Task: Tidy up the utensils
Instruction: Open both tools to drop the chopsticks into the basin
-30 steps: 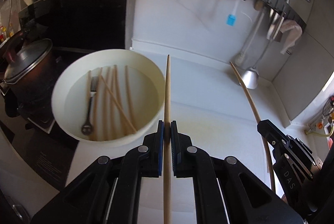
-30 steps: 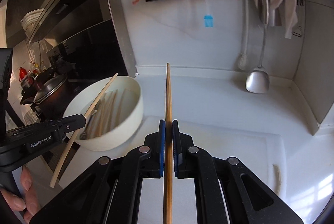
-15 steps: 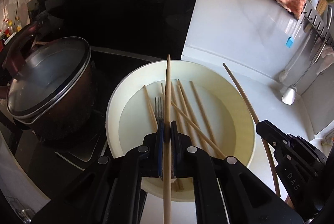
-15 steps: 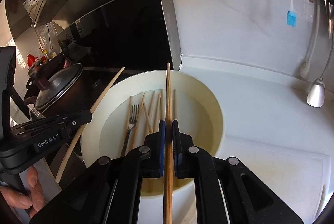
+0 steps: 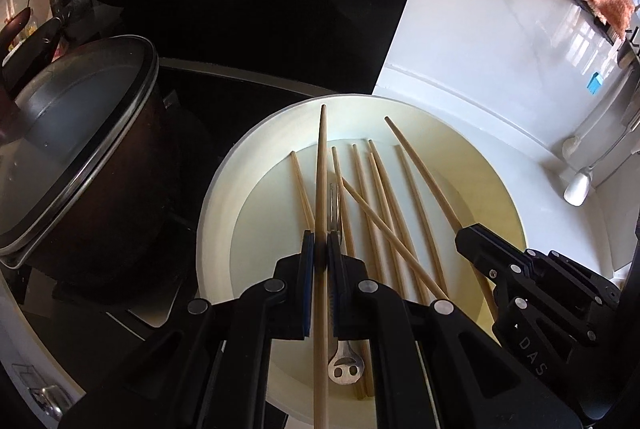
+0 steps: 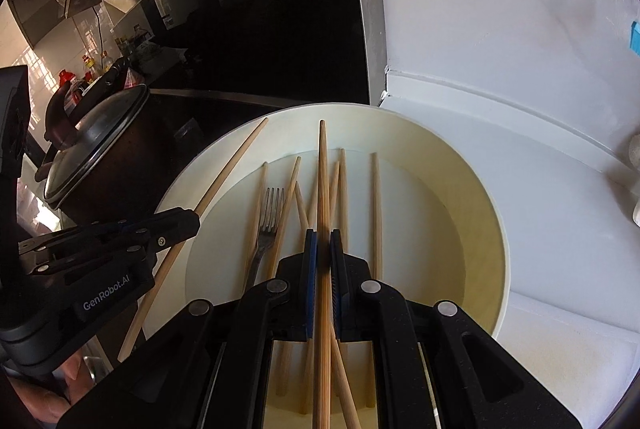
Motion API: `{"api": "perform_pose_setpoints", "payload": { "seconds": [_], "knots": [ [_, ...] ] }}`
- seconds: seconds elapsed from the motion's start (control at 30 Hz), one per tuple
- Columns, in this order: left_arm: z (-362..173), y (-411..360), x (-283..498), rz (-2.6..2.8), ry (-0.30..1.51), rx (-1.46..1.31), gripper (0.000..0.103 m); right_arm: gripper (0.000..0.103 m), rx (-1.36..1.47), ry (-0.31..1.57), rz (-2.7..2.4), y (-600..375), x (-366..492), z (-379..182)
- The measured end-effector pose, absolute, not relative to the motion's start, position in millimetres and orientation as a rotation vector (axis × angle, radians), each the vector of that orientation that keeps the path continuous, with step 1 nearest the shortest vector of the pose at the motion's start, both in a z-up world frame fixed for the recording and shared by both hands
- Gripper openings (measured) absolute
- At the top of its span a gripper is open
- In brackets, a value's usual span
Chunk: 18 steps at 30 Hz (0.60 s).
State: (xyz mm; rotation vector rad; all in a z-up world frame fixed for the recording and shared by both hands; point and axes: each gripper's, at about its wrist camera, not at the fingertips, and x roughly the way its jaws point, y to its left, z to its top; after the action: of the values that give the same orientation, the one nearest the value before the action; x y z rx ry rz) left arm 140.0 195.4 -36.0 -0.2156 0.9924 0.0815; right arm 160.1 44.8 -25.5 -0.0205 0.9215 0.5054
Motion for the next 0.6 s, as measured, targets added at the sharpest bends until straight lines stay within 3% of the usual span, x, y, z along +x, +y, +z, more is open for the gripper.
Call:
{"api": "perform_pose_setpoints", "payload": {
  "seconds": [0.6],
  "knots": [
    [-47, 197, 146, 0.138, 1.042, -0.209, 0.009, 0.009, -0.018, 1.002, 0.518, 50, 179, -44]
  ]
}}
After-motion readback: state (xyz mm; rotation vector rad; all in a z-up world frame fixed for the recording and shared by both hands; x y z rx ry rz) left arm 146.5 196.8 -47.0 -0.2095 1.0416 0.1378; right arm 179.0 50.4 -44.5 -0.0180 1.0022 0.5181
